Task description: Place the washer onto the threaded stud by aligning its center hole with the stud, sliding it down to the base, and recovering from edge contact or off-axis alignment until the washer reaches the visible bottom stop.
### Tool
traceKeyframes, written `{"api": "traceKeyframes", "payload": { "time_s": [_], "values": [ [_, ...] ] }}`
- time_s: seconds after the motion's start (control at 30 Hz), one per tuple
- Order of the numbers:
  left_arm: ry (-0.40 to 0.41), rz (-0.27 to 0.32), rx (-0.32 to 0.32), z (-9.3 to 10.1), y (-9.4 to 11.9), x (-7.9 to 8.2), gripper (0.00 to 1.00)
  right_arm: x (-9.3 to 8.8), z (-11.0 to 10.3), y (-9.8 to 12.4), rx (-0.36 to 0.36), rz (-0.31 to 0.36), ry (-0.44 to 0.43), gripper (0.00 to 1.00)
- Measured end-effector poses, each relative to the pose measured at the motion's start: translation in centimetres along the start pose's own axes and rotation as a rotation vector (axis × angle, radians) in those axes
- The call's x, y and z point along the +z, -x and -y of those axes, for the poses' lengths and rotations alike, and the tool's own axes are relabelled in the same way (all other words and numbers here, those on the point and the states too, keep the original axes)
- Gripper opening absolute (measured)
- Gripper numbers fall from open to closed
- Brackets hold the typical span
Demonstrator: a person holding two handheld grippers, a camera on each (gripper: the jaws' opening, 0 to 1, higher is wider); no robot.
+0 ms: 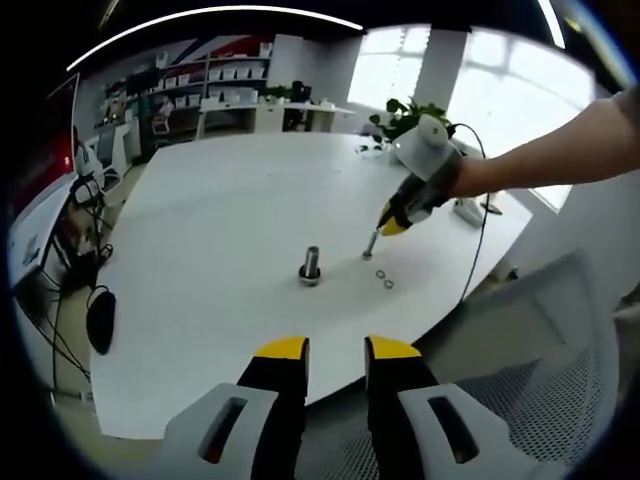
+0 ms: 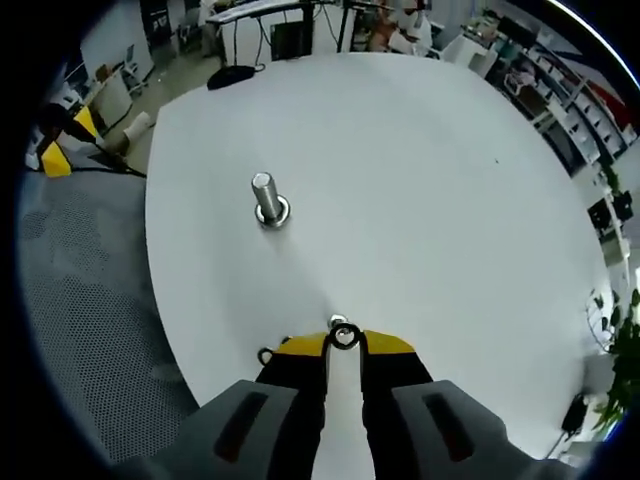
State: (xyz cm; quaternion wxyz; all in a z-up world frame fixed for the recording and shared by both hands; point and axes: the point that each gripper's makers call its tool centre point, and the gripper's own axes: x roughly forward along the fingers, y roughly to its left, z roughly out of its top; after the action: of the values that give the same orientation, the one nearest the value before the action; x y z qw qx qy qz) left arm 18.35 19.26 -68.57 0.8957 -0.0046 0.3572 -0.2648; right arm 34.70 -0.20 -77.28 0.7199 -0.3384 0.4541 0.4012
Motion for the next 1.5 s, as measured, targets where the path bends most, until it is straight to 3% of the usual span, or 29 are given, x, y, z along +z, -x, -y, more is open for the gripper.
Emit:
{"api": "traceKeyframes", "payload": {
  "time_s": [0.53,1.5],
  "values": [
    [-0.007,-0.008,0.009,-0.1,0.0,-0.1,0.20,-0.4,0.2,-1.0,0.014,-0.030,0.011,0.14],
    [-0.011,-0.028,0.011,-0.3,-0.3,-0.5,0.20,-2.0,-0.3,-5.3,0.043,-0.095,0.008,0.14]
  ]
}}
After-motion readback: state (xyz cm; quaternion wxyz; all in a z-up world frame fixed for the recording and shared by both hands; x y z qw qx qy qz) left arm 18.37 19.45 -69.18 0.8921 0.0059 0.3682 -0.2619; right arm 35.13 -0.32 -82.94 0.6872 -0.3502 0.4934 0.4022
